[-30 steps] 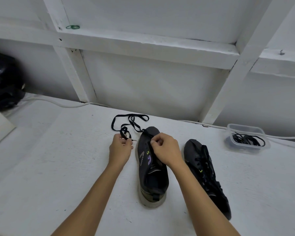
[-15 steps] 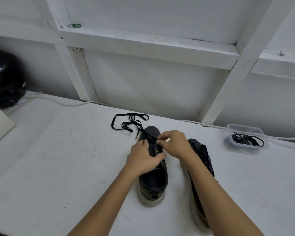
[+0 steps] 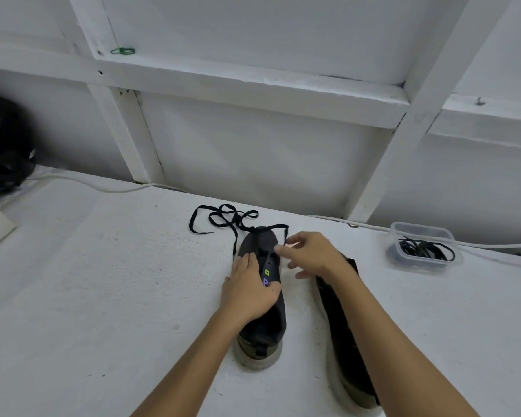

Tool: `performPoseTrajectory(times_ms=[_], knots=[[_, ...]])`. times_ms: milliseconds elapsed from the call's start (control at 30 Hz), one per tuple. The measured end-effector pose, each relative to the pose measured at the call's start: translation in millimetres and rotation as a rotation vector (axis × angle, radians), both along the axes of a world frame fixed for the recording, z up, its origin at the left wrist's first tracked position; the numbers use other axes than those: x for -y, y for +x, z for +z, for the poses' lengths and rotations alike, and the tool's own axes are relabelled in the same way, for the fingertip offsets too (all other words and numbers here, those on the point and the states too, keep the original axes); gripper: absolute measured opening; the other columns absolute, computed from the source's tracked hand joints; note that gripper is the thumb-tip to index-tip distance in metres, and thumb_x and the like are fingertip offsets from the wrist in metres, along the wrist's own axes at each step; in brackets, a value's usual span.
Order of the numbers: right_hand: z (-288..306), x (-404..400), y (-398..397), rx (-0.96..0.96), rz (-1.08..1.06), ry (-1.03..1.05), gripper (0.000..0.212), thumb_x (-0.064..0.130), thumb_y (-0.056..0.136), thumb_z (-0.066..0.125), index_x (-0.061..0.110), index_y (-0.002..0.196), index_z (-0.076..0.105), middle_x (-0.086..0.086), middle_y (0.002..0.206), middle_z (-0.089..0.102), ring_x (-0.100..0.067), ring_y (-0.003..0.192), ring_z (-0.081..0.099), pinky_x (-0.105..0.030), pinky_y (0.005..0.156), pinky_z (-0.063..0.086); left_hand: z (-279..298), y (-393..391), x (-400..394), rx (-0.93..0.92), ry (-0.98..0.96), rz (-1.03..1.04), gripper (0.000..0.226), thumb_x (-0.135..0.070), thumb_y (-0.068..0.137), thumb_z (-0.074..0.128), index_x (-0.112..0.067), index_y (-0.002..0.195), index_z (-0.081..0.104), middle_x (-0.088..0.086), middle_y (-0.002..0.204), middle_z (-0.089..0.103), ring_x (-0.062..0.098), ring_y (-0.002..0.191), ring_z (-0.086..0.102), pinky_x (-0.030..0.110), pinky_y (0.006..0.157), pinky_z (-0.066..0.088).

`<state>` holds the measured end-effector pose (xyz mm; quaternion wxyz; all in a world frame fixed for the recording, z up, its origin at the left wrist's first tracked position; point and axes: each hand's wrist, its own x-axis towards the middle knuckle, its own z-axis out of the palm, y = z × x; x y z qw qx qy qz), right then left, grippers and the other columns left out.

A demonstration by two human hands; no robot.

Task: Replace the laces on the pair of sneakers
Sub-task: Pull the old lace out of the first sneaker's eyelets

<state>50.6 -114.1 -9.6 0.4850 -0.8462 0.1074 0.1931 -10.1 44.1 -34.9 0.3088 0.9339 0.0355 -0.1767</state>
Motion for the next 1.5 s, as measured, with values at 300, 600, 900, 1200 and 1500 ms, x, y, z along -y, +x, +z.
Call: performPoseTrajectory(times_ms=[300,600,900,1200,1500], knots=[[-8,-14,2,0.365,-0.141,-0.165,0.015,0.01,0.096,0.062,0.017,0.084,0.066,0.0,0.086,0.068,-0.025,0.086,0.068,-0.034,0.074,0.051,1,-2,-4,-0.012,-0.085,0.038,0.084,-0.036,0.095,0.051,-0.011,0.16,0.004,0.001,0.167,0.005,0.022,0.154,0.007,0.05,0.122,0.021],[-8,2,-3,0.353,0.193,-0.47,0.042,0.029,0.093,0.069,0.032,0.134,0.063,0.004,0.128,0.061,-0.022,0.11,0.06,-0.032,0.088,0.047,2,-1,2,-0.01,-0.128,0.076,0.073,-0.027,0.093,0.053,-0.003,0.154,0.02,0.008,0.163,0.018,0.03,0.149,0.016,0.047,0.119,0.027],[-13,-13,-8,0.399,0.047,-0.3,0.009,0.019,0.095,0.06,0.023,0.088,0.065,0.002,0.088,0.071,-0.022,0.085,0.065,-0.037,0.076,0.053,5,0,-3,0.007,-0.126,0.098,0.066,-0.024,0.089,0.056,-0.003,0.147,0.033,0.011,0.154,0.032,0.03,0.136,0.037,0.043,0.113,0.037],[-3,3,-9,0.404,0.164,-0.378,0.04,0.023,0.093,0.067,0.029,0.132,0.062,0.008,0.134,0.06,-0.017,0.108,0.061,-0.03,0.093,0.047,2,-4,3,0.019,-0.156,0.111,0.071,-0.023,0.09,0.057,-0.003,0.151,0.028,0.013,0.156,0.031,0.032,0.143,0.03,0.044,0.115,0.034],[-1,-3,1,0.436,-0.069,-0.464,0.005,0.021,0.093,0.06,0.025,0.092,0.062,0.002,0.094,0.068,-0.025,0.084,0.058,-0.029,0.063,0.037,2,-4,0,0.009,-0.15,0.097,0.083,-0.028,0.094,0.055,-0.005,0.159,0.01,0.007,0.167,0.008,0.025,0.153,0.009,0.038,0.124,0.016]])
